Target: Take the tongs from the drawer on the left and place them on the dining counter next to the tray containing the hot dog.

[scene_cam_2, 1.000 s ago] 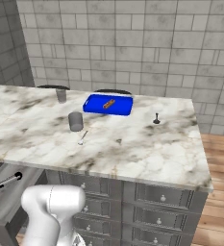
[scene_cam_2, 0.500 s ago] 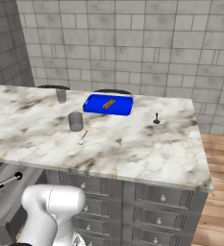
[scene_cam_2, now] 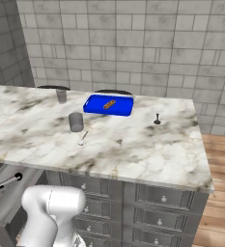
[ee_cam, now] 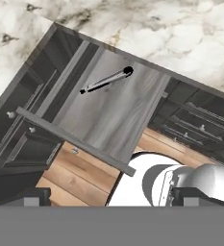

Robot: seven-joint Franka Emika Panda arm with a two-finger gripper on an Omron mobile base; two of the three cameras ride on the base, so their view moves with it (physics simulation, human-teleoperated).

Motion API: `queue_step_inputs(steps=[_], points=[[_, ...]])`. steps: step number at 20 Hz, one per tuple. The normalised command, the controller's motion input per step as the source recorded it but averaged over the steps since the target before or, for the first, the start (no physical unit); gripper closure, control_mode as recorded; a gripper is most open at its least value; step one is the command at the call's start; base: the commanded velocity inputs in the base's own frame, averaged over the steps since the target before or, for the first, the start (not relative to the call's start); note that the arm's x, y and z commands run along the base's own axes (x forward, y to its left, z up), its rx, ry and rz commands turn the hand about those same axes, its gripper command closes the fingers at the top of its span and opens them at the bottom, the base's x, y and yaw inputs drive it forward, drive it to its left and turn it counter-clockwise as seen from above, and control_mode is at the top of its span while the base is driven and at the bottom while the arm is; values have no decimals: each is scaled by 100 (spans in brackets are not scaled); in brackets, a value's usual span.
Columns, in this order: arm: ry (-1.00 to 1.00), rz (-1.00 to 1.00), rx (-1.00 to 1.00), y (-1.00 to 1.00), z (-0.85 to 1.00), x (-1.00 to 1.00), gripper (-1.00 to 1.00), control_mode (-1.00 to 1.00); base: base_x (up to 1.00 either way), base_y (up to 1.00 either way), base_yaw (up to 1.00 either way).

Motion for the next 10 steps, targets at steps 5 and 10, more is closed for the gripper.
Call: queue_step_inputs(steps=[5,10], points=[[1,0,1,0,-34,0,-100,-100,0,0,0],[2,0,8,0,-39,8,-100,-100,0,0,0]])
